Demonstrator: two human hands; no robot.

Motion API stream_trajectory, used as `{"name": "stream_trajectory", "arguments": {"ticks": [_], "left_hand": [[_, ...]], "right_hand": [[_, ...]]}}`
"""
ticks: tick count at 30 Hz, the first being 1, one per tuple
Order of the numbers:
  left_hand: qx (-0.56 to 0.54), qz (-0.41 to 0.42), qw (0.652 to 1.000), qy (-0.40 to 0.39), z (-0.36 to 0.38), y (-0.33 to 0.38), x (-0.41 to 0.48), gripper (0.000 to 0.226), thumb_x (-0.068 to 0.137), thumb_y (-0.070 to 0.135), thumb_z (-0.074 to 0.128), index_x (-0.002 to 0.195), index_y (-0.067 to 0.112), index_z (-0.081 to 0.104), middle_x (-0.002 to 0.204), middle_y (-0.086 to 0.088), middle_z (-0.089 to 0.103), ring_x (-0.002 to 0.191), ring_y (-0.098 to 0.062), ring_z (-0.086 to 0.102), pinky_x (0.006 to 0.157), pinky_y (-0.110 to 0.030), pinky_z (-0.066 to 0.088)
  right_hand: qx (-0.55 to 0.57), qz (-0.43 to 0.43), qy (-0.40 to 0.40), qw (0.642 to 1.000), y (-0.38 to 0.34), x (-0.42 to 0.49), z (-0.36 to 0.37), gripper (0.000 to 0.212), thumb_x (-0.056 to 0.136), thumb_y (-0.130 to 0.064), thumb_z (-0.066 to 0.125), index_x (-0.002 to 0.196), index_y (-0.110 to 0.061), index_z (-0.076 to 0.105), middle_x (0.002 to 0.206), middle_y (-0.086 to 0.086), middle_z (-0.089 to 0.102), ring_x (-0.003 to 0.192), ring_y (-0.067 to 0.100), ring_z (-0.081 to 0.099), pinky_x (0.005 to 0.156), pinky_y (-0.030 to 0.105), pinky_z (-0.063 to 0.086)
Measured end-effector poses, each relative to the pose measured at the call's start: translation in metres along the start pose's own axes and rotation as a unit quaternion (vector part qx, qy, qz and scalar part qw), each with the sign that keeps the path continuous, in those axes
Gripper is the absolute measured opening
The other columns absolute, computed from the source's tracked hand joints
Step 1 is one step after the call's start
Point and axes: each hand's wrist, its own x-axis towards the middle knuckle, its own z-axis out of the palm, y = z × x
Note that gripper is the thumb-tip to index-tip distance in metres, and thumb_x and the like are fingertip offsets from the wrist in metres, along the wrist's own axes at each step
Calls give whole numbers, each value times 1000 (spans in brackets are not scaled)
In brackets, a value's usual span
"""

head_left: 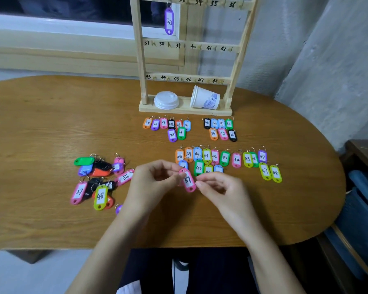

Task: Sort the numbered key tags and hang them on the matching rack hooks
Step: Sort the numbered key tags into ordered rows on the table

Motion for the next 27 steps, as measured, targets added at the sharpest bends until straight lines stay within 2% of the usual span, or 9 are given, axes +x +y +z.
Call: {"name": "stream_trajectory", "arguments": {"ticks": [5, 9, 13, 16, 19, 24, 27], "left_hand": [[-9, 2, 1000, -3, -6, 1, -5, 10, 77, 4, 73, 86, 4, 69, 77, -14, 73, 72, -21, 70, 69, -26, 58], [-10, -1, 1000, -6, -13, 0, -7, 12, 77, 5, 72, 89, 4, 70, 78, -12, 73, 73, -23, 71, 68, -25, 57], [1, 12, 1000, 29, -22, -2, -8, 15, 80, 6, 70, 95, 9, 69, 79, -10, 74, 72, -15, 70, 68, -21, 54], [43, 17, 997, 69, -38, -4, -6, 15, 81, 6, 70, 95, 12, 70, 83, -8, 74, 76, -15, 70, 73, -25, 57], [93, 29, 990, 104, -58, -6, -5, 14, 81, 9, 71, 94, 16, 71, 85, -2, 74, 81, -13, 70, 76, -28, 56], [164, 60, 974, 141, -75, -7, -3, 16, 79, 6, 73, 91, 17, 72, 82, 9, 72, 77, -2, 68, 73, -18, 55], [243, 91, 956, 136, -76, -11, 0, 18, 77, 7, 75, 91, 18, 71, 86, 10, 71, 76, -4, 67, 73, -20, 55]], "right_hand": [[5, -17, -20, 1000, -7, -1, 6, 10, 82, -14, 71, 86, -22, 74, 80, -9, 73, 78, -1, 65, 68, 11, 48], [15, -9, -48, 999, -16, -4, 12, 18, 81, -14, 73, 82, -32, 69, 77, -15, 70, 79, -6, 63, 66, 8, 48], [84, 26, 19, 996, -14, -5, 19, 15, 80, -14, 73, 79, -29, 70, 77, -13, 72, 80, -2, 66, 70, 14, 52], [118, 55, 45, 991, -12, -5, 21, 10, 81, -16, 72, 81, -26, 70, 83, -8, 73, 85, 1, 68, 73, 20, 55], [119, 56, 44, 990, -13, -4, 22, 9, 81, -16, 72, 83, -26, 71, 83, -8, 73, 84, 2, 68, 73, 20, 55], [117, 54, 46, 991, -14, -1, 23, 8, 82, -17, 72, 85, -24, 71, 83, -8, 73, 83, 2, 68, 73, 18, 55], [116, 54, 50, 990, -13, 1, 22, 7, 82, -16, 71, 87, -21, 72, 84, -6, 74, 82, 2, 68, 72, 17, 54]]}}
